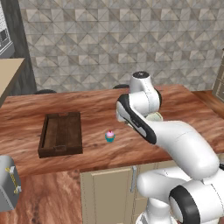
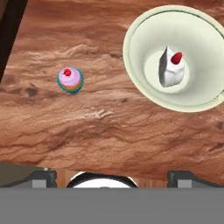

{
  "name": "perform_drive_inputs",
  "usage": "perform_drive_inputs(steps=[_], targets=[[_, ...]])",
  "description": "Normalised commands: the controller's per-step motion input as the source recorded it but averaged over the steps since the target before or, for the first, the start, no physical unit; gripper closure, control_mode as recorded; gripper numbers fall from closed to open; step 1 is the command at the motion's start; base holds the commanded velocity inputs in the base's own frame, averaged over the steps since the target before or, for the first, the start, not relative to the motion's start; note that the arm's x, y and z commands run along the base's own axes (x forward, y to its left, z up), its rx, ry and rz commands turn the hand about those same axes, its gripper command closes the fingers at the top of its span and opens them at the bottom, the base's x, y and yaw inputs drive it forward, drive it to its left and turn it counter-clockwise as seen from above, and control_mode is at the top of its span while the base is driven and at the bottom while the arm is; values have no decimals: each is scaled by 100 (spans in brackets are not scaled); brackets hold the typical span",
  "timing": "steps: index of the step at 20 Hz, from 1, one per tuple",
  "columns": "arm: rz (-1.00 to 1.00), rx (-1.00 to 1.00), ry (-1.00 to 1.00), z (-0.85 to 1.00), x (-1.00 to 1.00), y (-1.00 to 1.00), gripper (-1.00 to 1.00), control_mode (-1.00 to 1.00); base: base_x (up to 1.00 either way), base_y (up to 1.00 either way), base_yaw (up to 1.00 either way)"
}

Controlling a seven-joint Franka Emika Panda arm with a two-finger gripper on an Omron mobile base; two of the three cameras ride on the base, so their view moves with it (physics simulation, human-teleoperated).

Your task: Place the bowl with cake and the cupcake onto the tray.

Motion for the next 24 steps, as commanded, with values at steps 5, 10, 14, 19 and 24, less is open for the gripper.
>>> perform_drive_inputs(steps=[5, 10, 14, 19, 24], targets=[[0, -4, 0, -25, 19, -8, -100, -100, 0, 0, 0], [0, -3, 0, -26, 26, -8, -100, -100, 0, 0, 0], [0, -1, 0, -32, 27, -2, -100, -100, 0, 0, 0], [0, -2, 0, -26, 31, -8, -100, -100, 0, 0, 0], [0, 0, 0, -19, 29, -9, -100, -100, 0, 0, 0]])
